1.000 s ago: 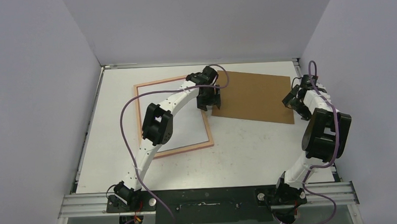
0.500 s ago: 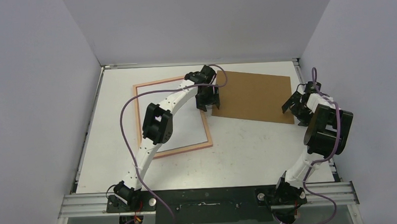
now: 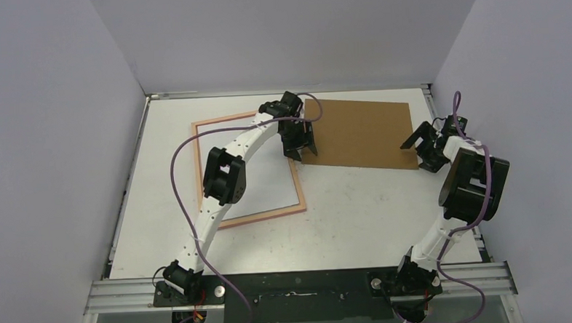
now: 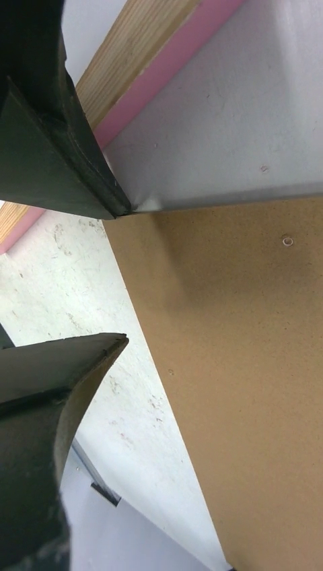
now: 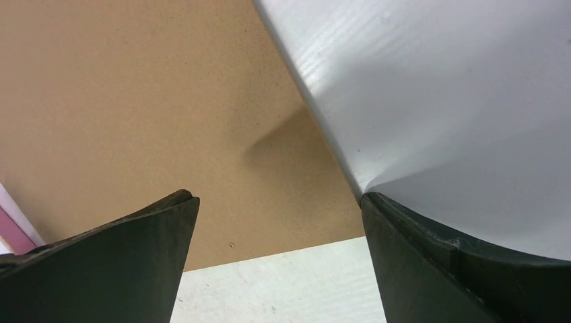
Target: Put the photo into the frame
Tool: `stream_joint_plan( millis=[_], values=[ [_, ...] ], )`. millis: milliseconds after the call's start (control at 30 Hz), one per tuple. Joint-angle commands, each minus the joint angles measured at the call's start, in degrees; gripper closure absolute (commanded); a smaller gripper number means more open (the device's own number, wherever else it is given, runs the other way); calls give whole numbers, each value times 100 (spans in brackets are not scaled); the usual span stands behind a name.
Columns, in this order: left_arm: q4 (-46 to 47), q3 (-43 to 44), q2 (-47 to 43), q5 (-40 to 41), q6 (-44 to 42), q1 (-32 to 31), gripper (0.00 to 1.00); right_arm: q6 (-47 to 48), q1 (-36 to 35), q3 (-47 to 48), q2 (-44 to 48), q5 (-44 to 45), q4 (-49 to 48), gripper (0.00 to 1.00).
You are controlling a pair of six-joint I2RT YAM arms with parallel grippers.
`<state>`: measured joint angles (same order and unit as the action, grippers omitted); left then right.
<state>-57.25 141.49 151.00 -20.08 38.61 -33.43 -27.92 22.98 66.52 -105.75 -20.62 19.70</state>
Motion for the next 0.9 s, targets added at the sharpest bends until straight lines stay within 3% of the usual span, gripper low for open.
stream_joint_plan(
  millis=[0,300,567,867],
  values=[
    [802,2,119,-830,269,-27,41,-484,-170,-246,-247,-895,-176,6],
    [1105,80,-318,-1007,45,-26,42,-819,-261,-696,282,-763,-383,7],
    [669,58,-806,-608,-219,-100,44,-1059,-610,-1330,953,-503,-438,7],
    [529,-787,-1754,1,-512,-126,46,-969,-1046,-1873,1646,-298,-224,7]
  ],
)
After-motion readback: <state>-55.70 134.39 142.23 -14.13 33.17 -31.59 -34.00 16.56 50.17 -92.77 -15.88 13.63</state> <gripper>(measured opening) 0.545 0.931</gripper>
